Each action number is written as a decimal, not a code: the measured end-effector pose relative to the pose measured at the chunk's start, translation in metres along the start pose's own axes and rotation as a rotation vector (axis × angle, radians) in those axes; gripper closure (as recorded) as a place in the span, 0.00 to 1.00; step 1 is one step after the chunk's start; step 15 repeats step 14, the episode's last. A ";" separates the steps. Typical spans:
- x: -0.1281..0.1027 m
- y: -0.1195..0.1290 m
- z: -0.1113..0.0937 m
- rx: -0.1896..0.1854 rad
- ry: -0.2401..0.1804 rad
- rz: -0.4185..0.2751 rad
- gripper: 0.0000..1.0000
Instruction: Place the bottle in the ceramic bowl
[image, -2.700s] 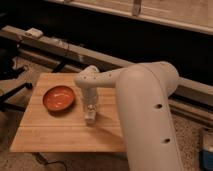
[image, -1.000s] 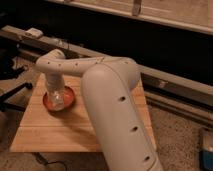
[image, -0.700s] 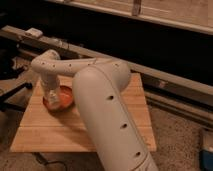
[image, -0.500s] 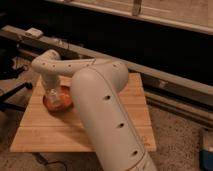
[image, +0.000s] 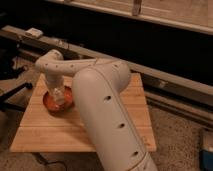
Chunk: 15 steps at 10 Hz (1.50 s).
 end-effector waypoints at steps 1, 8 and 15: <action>-0.001 -0.006 -0.003 -0.009 -0.011 0.010 0.20; -0.003 -0.001 -0.024 -0.093 -0.050 0.001 0.20; -0.003 -0.001 -0.024 -0.094 -0.049 0.001 0.20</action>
